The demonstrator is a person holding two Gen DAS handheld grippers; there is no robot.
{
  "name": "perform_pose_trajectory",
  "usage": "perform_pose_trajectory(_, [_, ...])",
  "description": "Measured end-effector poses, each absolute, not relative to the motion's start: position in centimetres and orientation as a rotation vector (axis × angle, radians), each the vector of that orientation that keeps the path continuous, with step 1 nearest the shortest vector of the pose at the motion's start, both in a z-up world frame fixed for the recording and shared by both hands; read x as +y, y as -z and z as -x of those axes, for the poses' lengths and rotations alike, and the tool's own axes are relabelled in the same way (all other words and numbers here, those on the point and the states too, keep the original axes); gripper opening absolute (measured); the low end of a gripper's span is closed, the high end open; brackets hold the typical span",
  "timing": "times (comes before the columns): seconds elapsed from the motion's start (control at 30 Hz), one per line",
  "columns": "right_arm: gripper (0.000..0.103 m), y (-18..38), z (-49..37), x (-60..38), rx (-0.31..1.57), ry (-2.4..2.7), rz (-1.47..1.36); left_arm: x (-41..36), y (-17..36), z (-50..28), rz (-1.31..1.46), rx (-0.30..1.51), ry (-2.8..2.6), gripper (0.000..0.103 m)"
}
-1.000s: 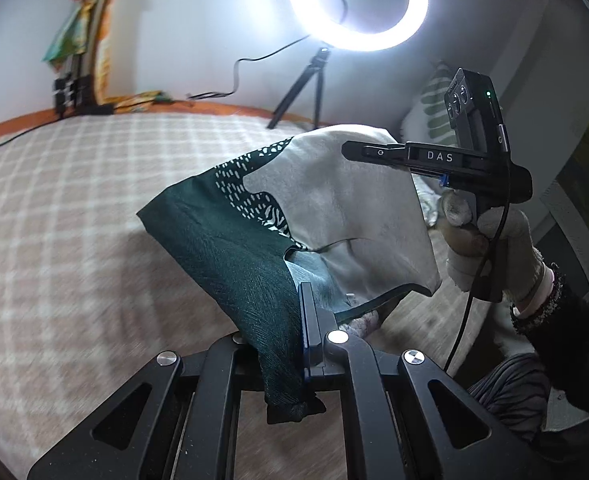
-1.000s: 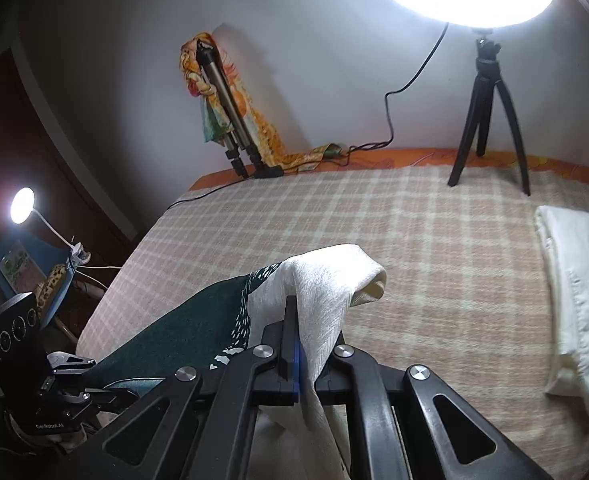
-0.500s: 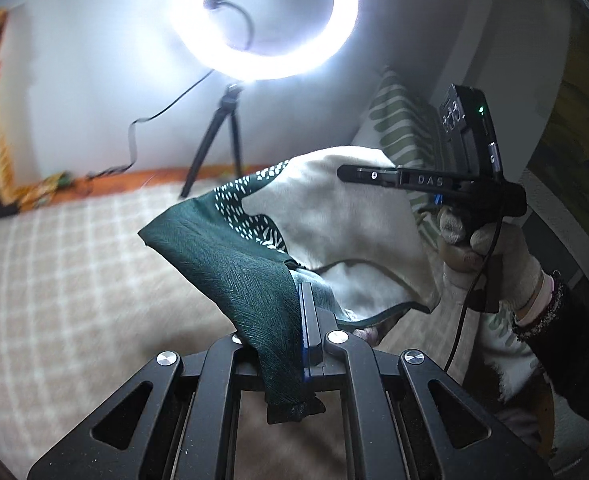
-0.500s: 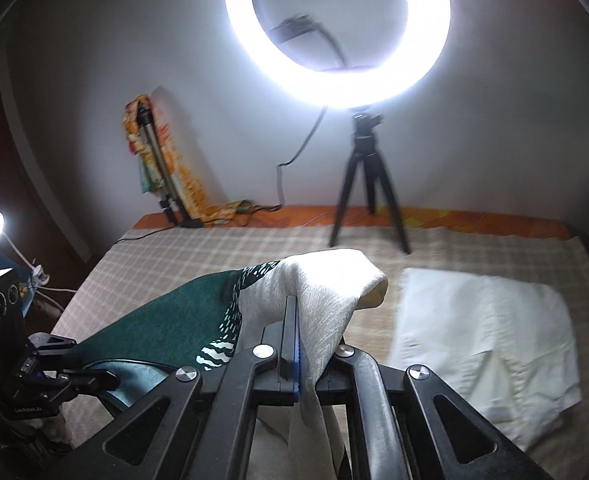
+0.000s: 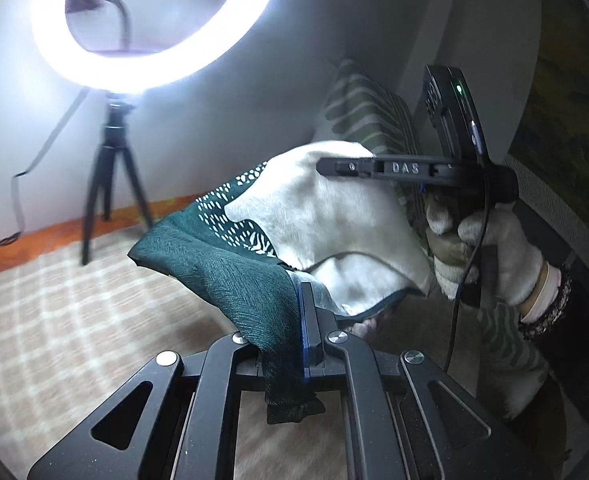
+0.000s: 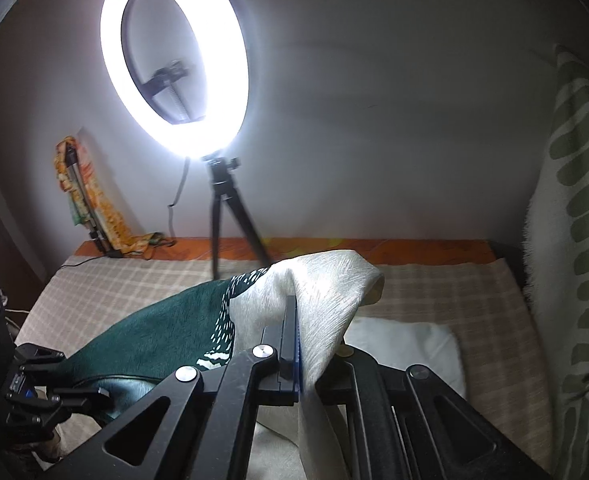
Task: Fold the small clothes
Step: 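Lift the bundle with both tools and carry it toward the green-striped pillow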
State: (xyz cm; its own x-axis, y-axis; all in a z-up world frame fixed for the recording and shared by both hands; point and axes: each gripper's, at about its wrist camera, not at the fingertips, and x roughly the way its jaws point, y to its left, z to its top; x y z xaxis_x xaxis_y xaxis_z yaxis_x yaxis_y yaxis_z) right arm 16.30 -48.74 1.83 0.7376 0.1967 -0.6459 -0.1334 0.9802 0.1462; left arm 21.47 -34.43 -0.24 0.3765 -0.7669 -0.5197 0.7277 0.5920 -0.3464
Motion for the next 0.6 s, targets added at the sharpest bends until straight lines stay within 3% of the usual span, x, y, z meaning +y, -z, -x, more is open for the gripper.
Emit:
perform_pose_trajectory(0.43, [0.001, 5.8, -19.8, -57.8, 0.809, -0.129, -0.143, -42.2, 7.8, -22.2, 0.016, 0.869, 1.005, 0.006])
perform_pose_trajectory(0.5, [0.010, 7.1, -20.1, -58.9, 0.844, -0.075, -0.139, -42.3, 8.0, -21.8, -0.015, 0.891, 1.002, 0.015])
perform_pose_trajectory(0.53, [0.020, 7.7, -20.3, -59.4, 0.863, -0.038, -0.130, -42.2, 8.1, -21.6, -0.025, 0.896, 0.999, 0.020])
perform_pose_trajectory(0.6, [0.028, 8.6, -20.3, -60.3, 0.893, 0.050, -0.107, -41.6, 7.9, -21.0, -0.047, 0.901, 0.983, 0.037])
